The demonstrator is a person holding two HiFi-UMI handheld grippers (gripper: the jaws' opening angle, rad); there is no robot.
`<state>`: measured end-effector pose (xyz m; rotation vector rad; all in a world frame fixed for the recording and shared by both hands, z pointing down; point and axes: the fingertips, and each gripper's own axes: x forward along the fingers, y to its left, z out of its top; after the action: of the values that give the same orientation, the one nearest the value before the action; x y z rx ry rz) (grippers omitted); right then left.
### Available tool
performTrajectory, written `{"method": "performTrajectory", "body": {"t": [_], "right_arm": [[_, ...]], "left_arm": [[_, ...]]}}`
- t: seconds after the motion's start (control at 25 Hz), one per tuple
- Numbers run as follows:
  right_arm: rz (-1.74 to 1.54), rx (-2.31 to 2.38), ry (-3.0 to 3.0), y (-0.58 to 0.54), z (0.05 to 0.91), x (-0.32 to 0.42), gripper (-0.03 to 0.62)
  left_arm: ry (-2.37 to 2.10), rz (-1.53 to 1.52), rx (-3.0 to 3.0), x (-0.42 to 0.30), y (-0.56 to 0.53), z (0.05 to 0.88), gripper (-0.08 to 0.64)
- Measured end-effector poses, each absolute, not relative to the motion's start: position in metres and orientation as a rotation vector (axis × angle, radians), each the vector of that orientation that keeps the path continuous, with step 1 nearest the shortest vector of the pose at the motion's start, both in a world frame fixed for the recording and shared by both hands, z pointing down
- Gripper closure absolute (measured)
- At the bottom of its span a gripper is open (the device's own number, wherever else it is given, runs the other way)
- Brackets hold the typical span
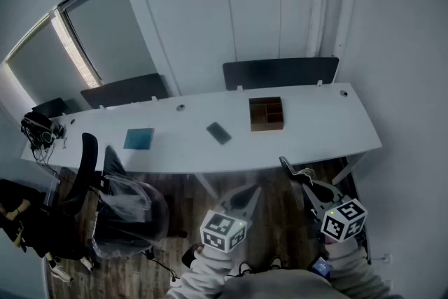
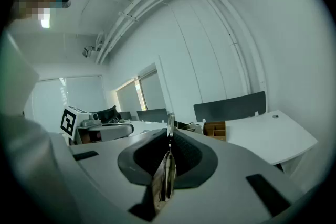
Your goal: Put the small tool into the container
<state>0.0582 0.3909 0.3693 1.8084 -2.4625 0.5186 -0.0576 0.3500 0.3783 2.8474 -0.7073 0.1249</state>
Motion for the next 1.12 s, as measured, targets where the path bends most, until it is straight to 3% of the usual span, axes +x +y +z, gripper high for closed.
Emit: {"method": "performTrajectory", "body": {"t": [0.4,1.12], "right_arm": [[0.478,1.82,-2.451,0.398,0.364,0.067,0.551],[0.465,1.793,-2.52,0.409,0.36,0.1,0.549]], "left_arm": [[-0.519,0.043,2.851,-0.048,0.374,0.37,0.559],[-0.598,0.11,2.852,-0.046,0.37,0.391,0.56]]}}
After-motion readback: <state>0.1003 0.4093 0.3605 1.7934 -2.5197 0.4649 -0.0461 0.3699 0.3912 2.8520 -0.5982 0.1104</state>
